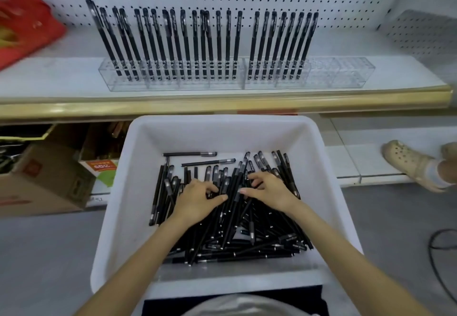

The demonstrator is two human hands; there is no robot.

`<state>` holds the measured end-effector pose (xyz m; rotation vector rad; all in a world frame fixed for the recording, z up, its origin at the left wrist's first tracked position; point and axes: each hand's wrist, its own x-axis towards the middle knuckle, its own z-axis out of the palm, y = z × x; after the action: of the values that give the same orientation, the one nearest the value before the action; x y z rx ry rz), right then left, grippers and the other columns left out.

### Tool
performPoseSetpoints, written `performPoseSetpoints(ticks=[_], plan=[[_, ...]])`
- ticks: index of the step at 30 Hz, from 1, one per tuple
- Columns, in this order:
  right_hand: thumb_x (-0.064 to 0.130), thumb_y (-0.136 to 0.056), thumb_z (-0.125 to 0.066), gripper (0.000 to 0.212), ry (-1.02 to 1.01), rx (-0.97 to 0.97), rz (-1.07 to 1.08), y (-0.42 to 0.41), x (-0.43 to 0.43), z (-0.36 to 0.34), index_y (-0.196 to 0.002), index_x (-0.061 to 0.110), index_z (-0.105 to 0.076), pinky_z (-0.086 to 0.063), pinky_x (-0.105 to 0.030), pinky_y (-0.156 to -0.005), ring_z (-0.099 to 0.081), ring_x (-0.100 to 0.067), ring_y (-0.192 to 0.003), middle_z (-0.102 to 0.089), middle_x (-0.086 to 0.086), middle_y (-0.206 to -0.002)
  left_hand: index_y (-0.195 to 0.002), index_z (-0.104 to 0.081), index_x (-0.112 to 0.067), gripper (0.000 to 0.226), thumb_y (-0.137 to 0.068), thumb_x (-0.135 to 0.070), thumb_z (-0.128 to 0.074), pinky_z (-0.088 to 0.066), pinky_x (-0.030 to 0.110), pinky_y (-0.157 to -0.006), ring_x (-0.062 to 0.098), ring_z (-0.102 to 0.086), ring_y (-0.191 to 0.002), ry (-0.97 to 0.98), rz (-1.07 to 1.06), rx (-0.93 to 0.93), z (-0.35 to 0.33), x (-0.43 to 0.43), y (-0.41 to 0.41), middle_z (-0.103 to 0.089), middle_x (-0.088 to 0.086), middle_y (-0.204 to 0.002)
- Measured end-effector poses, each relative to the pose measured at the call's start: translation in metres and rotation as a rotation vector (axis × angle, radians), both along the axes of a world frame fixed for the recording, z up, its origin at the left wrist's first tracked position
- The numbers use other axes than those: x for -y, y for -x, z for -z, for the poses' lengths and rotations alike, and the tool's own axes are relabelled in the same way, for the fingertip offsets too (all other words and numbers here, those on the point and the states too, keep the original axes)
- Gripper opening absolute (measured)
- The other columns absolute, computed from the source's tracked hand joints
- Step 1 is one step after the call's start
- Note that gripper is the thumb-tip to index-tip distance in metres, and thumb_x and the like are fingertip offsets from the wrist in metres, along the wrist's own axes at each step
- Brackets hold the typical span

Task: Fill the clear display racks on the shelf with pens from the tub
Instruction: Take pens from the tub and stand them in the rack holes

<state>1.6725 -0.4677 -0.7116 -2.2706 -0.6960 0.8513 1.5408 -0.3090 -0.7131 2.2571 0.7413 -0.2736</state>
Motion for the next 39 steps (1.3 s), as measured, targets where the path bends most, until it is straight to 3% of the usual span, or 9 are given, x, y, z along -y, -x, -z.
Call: performPoseSetpoints(ticks=[4, 11, 15, 18, 22, 26, 29, 35, 39], plan=[[0.04, -0.083, -0.07, 0.059, -0.044, -0.126, 0.092, -0.008, -0.006, 0.009, -0.128, 0.008, -0.053, -0.055, -0.026, -0.073, -0.059, -0.014, -0.09, -0.056, 0.0, -0.097, -0.088, -0.068, -0.029, 0.036, -0.07, -0.059, -0.073, -0.051, 0.037, -0.088, 0.016, -0.058, -0.105, -0.048, -0.08, -0.029, 0.001, 0.007, -0.008, -0.062, -0.003, -0.107], [0.04, -0.083, -0.07, 0.045, -0.043, -0.139, 0.204, -0.017, -0.023, 0.014, -0.109, 0.004, -0.062, -0.047, -0.019, -0.05, -0.057, -0.014, -0.08, -0.058, -0.004, -0.092, -0.067, -0.06, -0.035, 0.025, -0.07, -0.053, -0.077, -0.047, 0.041, -0.094, 0.018, -0.056, -0.11, -0.008, -0.162, -0.119, -0.005, 0.013, -0.021, -0.065, -0.006, -0.105], [0.042, -0.087, -0.065, 0.031, -0.018, -0.153, 0.263, -0.024, -0.031, 0.013, -0.076, 0.014, -0.061, -0.046, -0.022, -0.049, -0.058, -0.012, -0.06, -0.061, -0.004, -0.076, -0.076, -0.069, -0.021, 0.016, -0.076, -0.034, -0.078, -0.044, 0.03, -0.093, 0.011, -0.057, -0.107, 0.243, -0.271, -0.029, 0.001, 0.003, -0.018, -0.067, -0.005, -0.107], [0.048, -0.087, -0.063, 0.042, 0.039, -0.105, 0.293, -0.027, -0.037, 0.015, -0.062, 0.018, -0.05, -0.044, -0.024, -0.049, -0.056, -0.015, -0.054, -0.055, -0.003, -0.064, -0.084, -0.071, -0.007, 0.017, -0.08, -0.023, -0.076, -0.043, 0.028, -0.094, 0.012, -0.06, -0.099, 0.423, -0.378, 0.079, -0.003, -0.006, -0.011, -0.069, 0.001, -0.1], [0.054, -0.086, -0.061, 0.058, 0.111, -0.019, 0.255, -0.026, -0.047, 0.016, -0.05, 0.022, -0.028, -0.041, -0.029, -0.06, -0.043, -0.02, -0.046, -0.033, 0.004, -0.046, -0.09, -0.069, 0.001, 0.02, -0.086, -0.019, -0.069, -0.052, 0.019, -0.071, 0.016, -0.066, -0.087, 0.548, -0.498, 0.201, -0.01, -0.016, -0.003, -0.071, 0.006, -0.095], [0.06, -0.086, -0.056, 0.058, 0.217, 0.093, 0.205, -0.024, -0.056, 0.012, -0.051, 0.021, -0.032, -0.037, -0.026, -0.054, -0.045, -0.016, -0.045, -0.037, 0.006, -0.046, -0.089, -0.071, -0.001, 0.017, -0.088, -0.018, -0.066, -0.055, 0.023, -0.074, 0.022, -0.068, -0.092, 0.615, -0.577, 0.246, -0.011, -0.016, 0.001, -0.072, 0.009, -0.097], [0.061, -0.085, -0.057, 0.055, 0.213, 0.101, 0.19, -0.023, -0.063, 0.012, -0.054, 0.018, -0.041, -0.044, -0.028, -0.059, -0.057, -0.02, -0.055, -0.048, 0.001, -0.053, -0.086, -0.071, -0.005, 0.014, -0.088, -0.018, -0.067, -0.056, 0.029, -0.08, 0.024, -0.068, -0.094, 0.642, -0.622, 0.273, -0.01, -0.018, 0.001, -0.073, 0.009, -0.097], [0.042, -0.087, -0.065, 0.038, 0.006, -0.073, 0.299, -0.028, -0.06, 0.017, -0.067, 0.013, -0.049, -0.049, -0.032, -0.071, -0.057, -0.012, -0.059, -0.055, -0.006, -0.068, -0.079, -0.071, -0.01, 0.012, -0.087, -0.018, -0.068, -0.056, 0.029, -0.079, 0.025, -0.069, -0.093, 0.662, -0.658, 0.29, -0.009, -0.023, 0.003, -0.073, 0.008, -0.094], [0.028, -0.093, -0.06, 0.024, -0.089, -0.241, 0.323, -0.029, -0.052, 0.006, -0.082, 0.006, -0.062, -0.045, -0.02, -0.061, -0.055, -0.007, -0.063, -0.06, -0.004, -0.074, -0.083, -0.071, -0.009, 0.012, -0.088, -0.018, -0.067, -0.055, 0.023, -0.069, 0.025, -0.068, -0.095, 0.676, -0.655, 0.284, -0.01, -0.024, 0.003, -0.073, 0.008, -0.095]])
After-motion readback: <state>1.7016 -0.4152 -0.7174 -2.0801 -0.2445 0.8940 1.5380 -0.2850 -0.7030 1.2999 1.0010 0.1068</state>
